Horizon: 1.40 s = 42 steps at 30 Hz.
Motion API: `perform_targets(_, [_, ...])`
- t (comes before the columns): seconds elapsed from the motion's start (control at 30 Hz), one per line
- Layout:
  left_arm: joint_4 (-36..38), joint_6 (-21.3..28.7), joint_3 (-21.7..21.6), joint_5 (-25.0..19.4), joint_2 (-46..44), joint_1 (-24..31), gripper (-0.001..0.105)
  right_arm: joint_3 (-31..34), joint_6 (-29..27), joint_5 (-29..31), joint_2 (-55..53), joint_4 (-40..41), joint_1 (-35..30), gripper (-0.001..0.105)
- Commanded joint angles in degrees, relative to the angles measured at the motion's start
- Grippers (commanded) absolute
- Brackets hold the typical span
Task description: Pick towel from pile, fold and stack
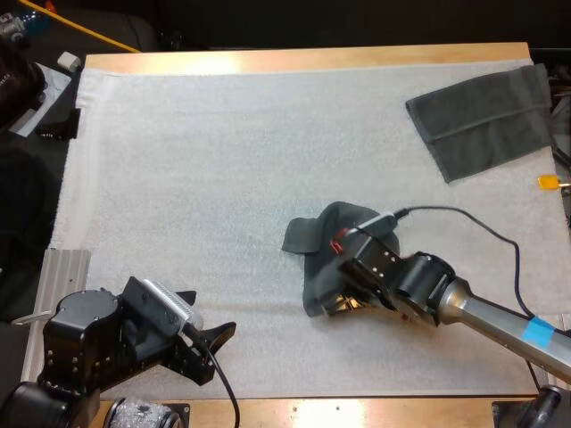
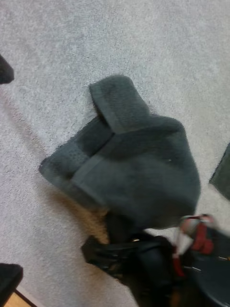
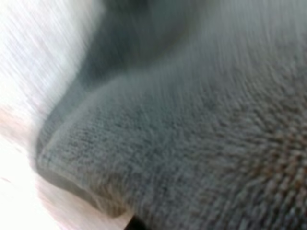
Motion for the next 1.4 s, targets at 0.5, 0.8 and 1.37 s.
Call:
perform_targets(0.5, [0.53, -0.20, -0.56, 0.42, -0.01, -0.08, 0.071, -18.12, -5.30, 6.67, -1.91, 4.76, 0.24, 0.000])
perform_targets(0.8, [-0.26, 0.01, -0.58, 0.52, -0.10, -0.15, 0.071, -8.03, -2.80, 7.95, 0.15, 12.49, -0.25, 0.000])
perform_targets(1.37, [-0.32, -0.28, -0.34, 0.64, 0.10, -0.24, 0.071, -3.25, 0.79, 7.29, 0.40, 15.08, -5.67, 0.058])
